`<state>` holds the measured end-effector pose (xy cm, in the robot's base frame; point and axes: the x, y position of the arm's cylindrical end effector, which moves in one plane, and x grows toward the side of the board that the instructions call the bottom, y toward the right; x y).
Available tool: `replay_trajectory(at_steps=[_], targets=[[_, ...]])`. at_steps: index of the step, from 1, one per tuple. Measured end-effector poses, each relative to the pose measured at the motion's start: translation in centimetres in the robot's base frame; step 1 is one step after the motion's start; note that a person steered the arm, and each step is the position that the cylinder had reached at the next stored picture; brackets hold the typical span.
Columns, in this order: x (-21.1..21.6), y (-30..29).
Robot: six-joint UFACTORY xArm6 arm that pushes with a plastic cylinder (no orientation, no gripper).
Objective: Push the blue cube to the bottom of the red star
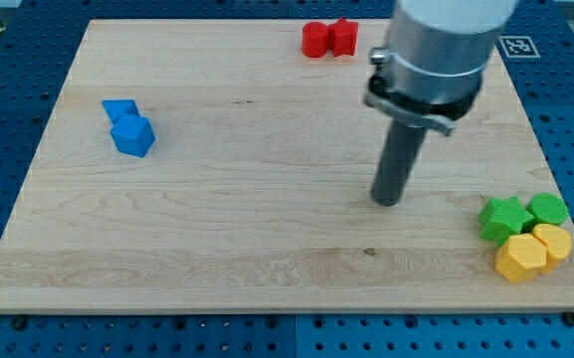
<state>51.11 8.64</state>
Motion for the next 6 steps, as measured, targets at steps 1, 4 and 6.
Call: replay_trajectory(at_steps=[1,4,6], targets=[[0.5,-6.9],[-2.7,-31.3],[-8.5,-32.4]])
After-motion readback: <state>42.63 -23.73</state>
